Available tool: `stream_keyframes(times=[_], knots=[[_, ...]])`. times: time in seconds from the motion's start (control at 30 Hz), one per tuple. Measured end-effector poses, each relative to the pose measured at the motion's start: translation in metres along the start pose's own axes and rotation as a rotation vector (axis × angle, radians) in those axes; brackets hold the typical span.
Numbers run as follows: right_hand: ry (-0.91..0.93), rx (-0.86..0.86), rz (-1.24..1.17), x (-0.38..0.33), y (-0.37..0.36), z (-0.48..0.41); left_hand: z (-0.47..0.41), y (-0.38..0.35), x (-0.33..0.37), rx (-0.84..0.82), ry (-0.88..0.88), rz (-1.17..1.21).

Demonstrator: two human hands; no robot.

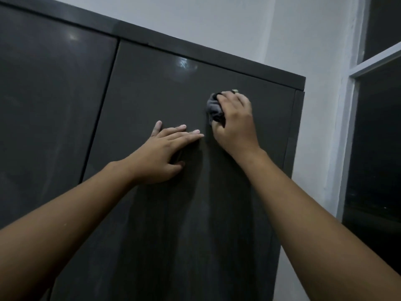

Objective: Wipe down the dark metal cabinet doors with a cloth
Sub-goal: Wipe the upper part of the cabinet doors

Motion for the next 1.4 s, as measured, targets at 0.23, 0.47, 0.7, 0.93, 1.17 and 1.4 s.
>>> stream_keyframes(times=[0.23, 0.47, 0.7, 0.93, 1.17, 1.4], knots=[[0.652, -0.435, 0.006, -0.038, -0.029, 0.054, 0.038, 0.049, -0.017, 0.478, 0.137, 0.071], [0.317, -0.008, -0.083, -0.003, -0.011, 0.012, 0.037, 0.053, -0.028, 0.133, 0.132, -0.069], [0.014, 0.170, -0.111, -0.026, -0.020, -0.027, 0.035, 0.053, -0.032, 0.095, 0.153, 0.022], [0.442, -0.151, -0.149, -0.064, -0.036, -0.034, 0.039, 0.063, -0.042, 0.084, 0.183, 0.154], [0.226, 0.059, -0.183, -0.062, -0.027, -0.068, 0.036, 0.074, -0.039, 0.141, 0.160, 0.121], [0.012, -0.106, -0.201, -0.102, -0.051, -0.059, 0.018, 0.115, -0.037, 0.623, 0.167, -0.076]])
Point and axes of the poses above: each hand's wrist, its own z-axis away from the middle knuckle, its own y-axis out of the back of the hand, x = y × z, the point moved 5 cm from there along -z, towards the middle knuckle, and after that the axes turned 13 degrees about -y, right-handed, at the moved point
